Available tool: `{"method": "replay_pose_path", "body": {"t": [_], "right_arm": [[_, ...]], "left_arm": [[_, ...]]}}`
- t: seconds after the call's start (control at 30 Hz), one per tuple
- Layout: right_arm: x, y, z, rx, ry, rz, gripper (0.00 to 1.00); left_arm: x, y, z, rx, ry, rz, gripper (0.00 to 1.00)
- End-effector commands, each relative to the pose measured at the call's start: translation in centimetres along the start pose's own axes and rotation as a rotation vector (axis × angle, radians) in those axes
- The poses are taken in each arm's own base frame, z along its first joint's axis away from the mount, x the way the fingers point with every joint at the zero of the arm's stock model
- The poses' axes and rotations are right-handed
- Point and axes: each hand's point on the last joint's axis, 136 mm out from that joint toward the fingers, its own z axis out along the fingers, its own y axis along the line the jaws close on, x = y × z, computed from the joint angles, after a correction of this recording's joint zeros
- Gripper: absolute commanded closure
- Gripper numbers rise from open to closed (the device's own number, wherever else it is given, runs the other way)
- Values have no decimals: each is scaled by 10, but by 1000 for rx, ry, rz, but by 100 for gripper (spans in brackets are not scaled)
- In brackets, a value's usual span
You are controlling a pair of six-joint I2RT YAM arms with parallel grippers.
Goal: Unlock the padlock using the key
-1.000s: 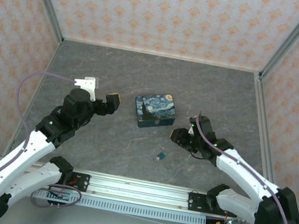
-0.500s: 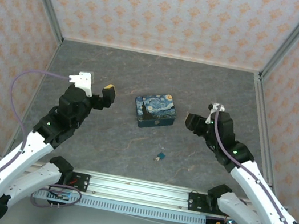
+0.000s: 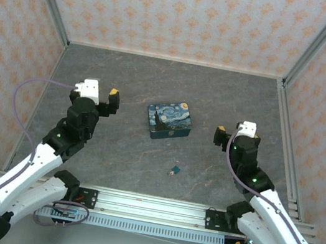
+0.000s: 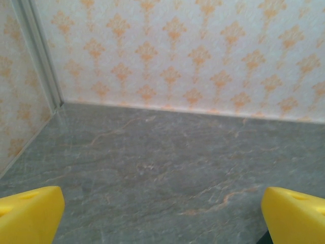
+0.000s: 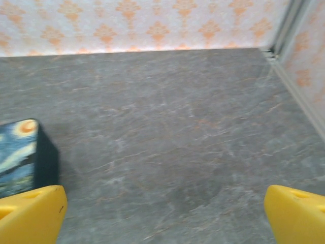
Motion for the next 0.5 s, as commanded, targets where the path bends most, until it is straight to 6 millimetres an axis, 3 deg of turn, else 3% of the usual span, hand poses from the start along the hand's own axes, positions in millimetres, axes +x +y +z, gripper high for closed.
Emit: {"method": "replay_pose_path", "body": {"t": [0.0, 0.27, 0.47], "right_arm": [[-16, -25, 7, 115, -110, 6, 1], [26, -68, 43, 208, -61, 216, 1], [43, -78, 67, 212, -59, 236, 1]], "left_arm": [[3, 10, 5, -52, -29, 20, 0], [35, 27, 24, -142, 48, 25, 0], [59, 37, 39, -202, 94, 32, 0]]}}
